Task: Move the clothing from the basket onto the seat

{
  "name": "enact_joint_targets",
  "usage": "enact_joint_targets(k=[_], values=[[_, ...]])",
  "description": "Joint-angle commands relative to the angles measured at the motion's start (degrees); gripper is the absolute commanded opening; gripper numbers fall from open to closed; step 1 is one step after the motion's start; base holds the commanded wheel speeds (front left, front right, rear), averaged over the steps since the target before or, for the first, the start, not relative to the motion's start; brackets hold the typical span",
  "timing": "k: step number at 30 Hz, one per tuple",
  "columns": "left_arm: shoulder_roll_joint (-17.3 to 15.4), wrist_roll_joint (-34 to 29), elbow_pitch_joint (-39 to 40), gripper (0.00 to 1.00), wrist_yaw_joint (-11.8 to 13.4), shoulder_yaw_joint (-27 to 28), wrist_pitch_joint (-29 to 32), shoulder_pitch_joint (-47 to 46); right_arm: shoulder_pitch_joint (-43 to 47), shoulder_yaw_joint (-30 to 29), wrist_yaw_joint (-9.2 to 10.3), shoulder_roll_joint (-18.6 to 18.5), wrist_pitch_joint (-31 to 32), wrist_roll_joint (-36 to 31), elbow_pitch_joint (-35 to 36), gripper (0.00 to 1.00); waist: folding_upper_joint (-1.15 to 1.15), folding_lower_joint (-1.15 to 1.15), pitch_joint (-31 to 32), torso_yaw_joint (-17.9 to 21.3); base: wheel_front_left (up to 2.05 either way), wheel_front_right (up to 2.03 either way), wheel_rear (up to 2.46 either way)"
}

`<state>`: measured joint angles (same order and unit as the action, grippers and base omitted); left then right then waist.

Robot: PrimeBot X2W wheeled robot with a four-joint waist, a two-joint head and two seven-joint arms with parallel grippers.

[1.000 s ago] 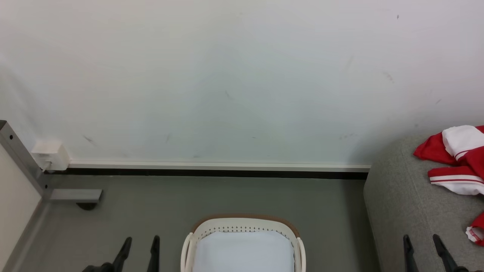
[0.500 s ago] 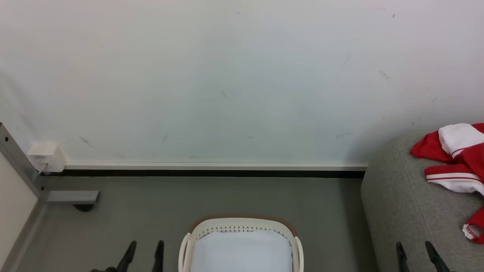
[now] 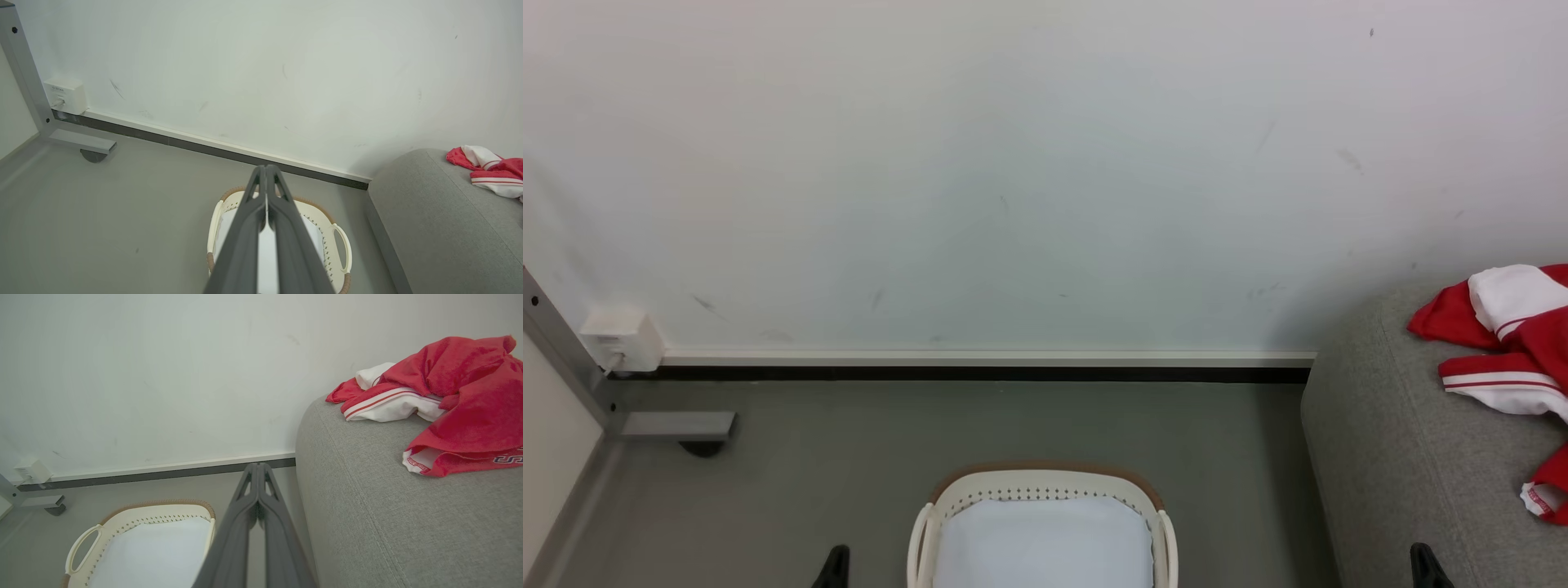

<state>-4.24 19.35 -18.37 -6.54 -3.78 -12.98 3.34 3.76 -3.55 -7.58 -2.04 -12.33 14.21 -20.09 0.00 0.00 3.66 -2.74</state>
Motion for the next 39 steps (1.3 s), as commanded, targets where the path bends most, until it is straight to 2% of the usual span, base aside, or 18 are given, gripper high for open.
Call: enact_joint_targets(k=[1,19,39], values=[[-0.1,2.5,1.0,0.00,-0.1,0.7,0.5,-1.6,-1.4,-0.3,0.02,-0.5,0.4,2.7,1.2,0.00,0.00,0.00,0.0,0.0,0.00,0.00,0.00],[0.2,19.4,2.1,0.00,-0.3,2.9,4.9,-3.5,-3.3,-0.6,0.04,-0.6,4.5,20.8,2.8,0.00,0.00,0.00,-0.6,0.4,0.00,0.00,0.00],[0.6,34.7,2.8,0.00,-0.6,5.0,9.0,-5.3,-5.4,-1.3,0.06,-0.8,8.6,37.0,3.8,0.00,0.00,0.00,-1.3,0.9,0.00,0.00,0.00]])
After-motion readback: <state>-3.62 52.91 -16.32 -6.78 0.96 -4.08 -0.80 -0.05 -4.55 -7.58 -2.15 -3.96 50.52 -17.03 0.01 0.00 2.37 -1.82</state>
